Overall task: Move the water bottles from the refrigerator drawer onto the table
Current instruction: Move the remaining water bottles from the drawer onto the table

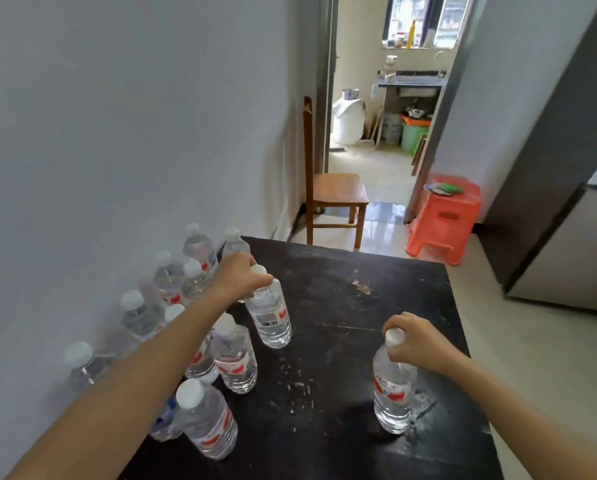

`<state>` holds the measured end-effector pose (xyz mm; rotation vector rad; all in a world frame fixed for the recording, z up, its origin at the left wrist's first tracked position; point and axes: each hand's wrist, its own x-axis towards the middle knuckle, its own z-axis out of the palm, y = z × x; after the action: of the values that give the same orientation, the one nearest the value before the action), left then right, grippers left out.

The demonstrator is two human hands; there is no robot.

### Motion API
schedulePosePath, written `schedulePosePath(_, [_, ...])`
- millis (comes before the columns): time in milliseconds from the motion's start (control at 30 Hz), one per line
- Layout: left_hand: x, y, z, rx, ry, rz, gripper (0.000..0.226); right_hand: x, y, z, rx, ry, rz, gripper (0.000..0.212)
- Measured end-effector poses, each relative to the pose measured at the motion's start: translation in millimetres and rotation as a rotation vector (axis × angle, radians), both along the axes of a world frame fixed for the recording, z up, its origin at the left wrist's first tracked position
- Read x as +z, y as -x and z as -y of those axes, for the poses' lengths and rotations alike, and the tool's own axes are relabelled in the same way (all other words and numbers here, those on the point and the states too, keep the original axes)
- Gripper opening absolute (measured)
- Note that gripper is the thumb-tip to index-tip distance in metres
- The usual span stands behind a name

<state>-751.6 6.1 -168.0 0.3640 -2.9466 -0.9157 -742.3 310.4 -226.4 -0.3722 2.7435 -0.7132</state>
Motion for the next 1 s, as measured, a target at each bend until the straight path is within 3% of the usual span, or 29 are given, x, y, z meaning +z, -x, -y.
schedulePosePath(167, [-18.9, 31.5, 40.6, -0.075, 0.041, 0.032, 0.025, -5.6, 4.4, 6.9, -0.083, -0.008, 0.011, 0.027])
schedulePosePath(500, [-50.4, 42.6, 69.5, -0.065, 0.003, 0.093, 0.031, 11.4, 41.1, 53.9, 0.060, -0.153, 0.015, 0.025])
schedulePosePath(833, [-59.7, 33.6, 85.4, 0.018, -0.021, 0.061, 0.023, 17.7, 120.8, 164.1, 0.093, 0.112, -0.132, 0.032])
schedulePosePath(1000, [-64.4, 26.5, 81.9, 0.037, 0.026, -0.004, 0.021, 10.3, 149.1, 213.2, 0.139, 0.118, -0.138, 0.034])
